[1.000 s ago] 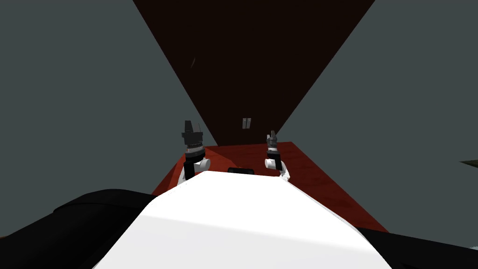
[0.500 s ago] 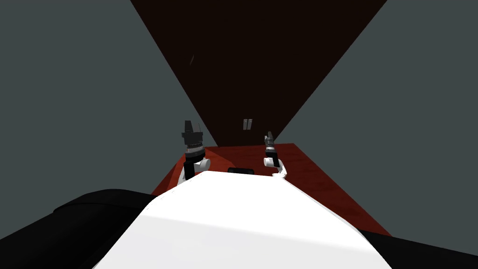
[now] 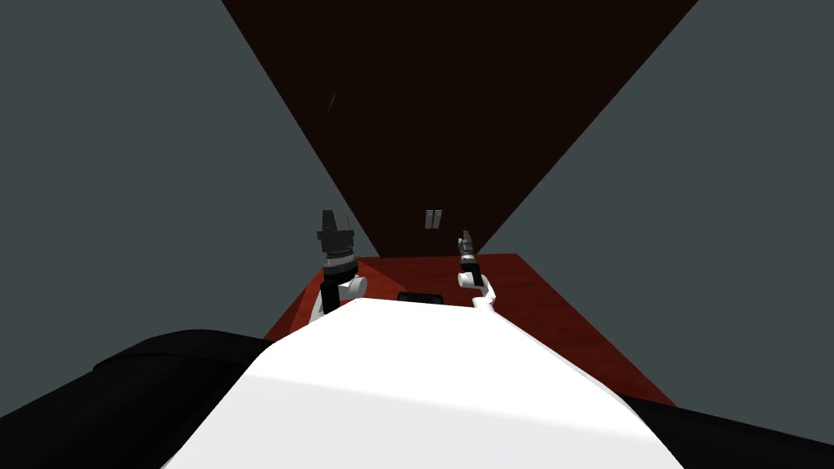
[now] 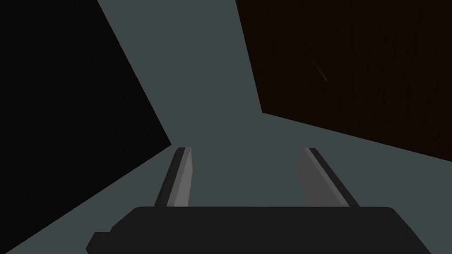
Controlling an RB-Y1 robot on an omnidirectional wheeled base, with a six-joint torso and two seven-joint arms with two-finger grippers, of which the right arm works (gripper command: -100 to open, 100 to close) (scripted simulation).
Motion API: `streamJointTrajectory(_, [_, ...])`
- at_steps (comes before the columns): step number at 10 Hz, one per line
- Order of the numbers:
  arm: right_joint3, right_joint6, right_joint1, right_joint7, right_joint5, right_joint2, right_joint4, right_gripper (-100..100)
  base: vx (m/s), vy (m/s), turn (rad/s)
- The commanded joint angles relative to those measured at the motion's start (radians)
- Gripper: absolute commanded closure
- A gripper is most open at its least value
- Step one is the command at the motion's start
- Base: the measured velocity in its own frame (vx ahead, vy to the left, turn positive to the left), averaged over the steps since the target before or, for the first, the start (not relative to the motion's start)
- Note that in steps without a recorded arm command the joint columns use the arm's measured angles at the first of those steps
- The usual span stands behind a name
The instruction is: Pull the door open
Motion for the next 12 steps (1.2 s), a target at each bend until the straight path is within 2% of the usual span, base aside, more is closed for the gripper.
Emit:
streamJointTrajectory(1, [0.000, -0.005, -0.012, -0.003, 0.000, 0.000, 0.028, -100, 0.068, 0.000, 0.012])
streamJointTrajectory(7, [0.003, 0.025, -0.091, -0.028, -0.007, -0.006, 0.171, -100, 0.082, 0.000, 0.029])
streamJointTrajectory(8, [0.004, 0.034, -0.116, -0.035, -0.009, -0.007, 0.214, -100, 0.124, 0.008, 0.051])
streamJointTrajectory(12, [0.006, 0.050, -0.160, -0.049, -0.012, -0.008, 0.292, -100, 0.123, 0.001, 0.030])
